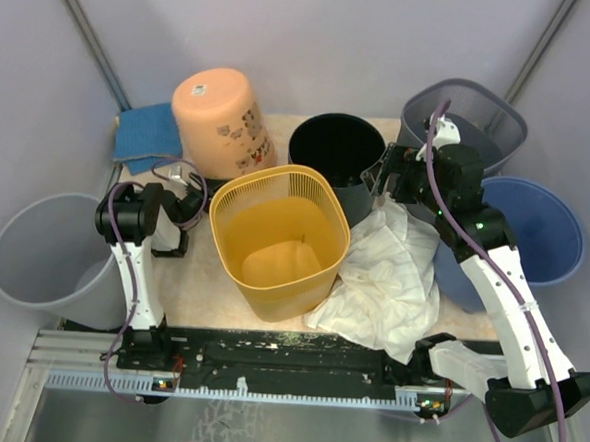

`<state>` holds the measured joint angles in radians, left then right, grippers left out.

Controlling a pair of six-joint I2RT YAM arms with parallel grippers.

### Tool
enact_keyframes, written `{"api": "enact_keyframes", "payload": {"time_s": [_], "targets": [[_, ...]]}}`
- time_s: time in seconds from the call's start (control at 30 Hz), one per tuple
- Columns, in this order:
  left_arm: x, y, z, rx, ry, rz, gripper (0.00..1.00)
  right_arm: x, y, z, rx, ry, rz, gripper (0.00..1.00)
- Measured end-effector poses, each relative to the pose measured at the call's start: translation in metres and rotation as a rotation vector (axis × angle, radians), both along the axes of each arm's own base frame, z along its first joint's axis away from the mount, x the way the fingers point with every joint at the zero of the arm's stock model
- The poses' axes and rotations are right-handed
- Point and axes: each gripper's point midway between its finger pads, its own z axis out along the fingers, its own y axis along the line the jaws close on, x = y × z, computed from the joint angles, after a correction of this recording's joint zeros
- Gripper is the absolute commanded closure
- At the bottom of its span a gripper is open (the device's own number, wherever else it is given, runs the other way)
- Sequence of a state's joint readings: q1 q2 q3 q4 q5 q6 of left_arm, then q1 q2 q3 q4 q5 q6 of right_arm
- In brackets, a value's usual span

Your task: Turn the large container upside down

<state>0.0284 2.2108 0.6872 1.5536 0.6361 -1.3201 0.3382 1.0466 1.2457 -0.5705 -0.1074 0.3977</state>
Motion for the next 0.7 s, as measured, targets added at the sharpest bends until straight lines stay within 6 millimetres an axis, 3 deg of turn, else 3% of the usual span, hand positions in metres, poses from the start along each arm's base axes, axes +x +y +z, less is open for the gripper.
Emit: {"api": "enact_keyframes", "payload": {"time_s": [0.03, 0.1, 0.33, 0.53, 0.7], "targets": [[-0.001, 0.000, -0.001, 0.001, 0.002, 0.000, 0.08, 0.000, 0.000, 0.000, 0.001, -0.002, 0.000, 0.08], [-0.001, 0.000, 0.000, 0.004, -0.001, 0.005, 0.01, 0.000, 0.000, 0.000, 0.001, -0.002, 0.000, 0.08], [-0.004, -0.005, 0.021, 0.014, -0.050, 0.015, 0.01, 0.001, -0.001, 0.000, -0.005, -0.004, -0.004, 0.08], [-0.007, -0.029, 0.042, 0.040, -0.105, -0.006, 0.01, 0.002, -0.003, 0.016, 0.000, -0.035, -0.017, 0.08], [-0.013, -0.049, 0.038, 0.048, -0.050, -0.035, 0.01, 0.003, -0.007, 0.029, 0.003, -0.065, -0.040, 0.08]]}}
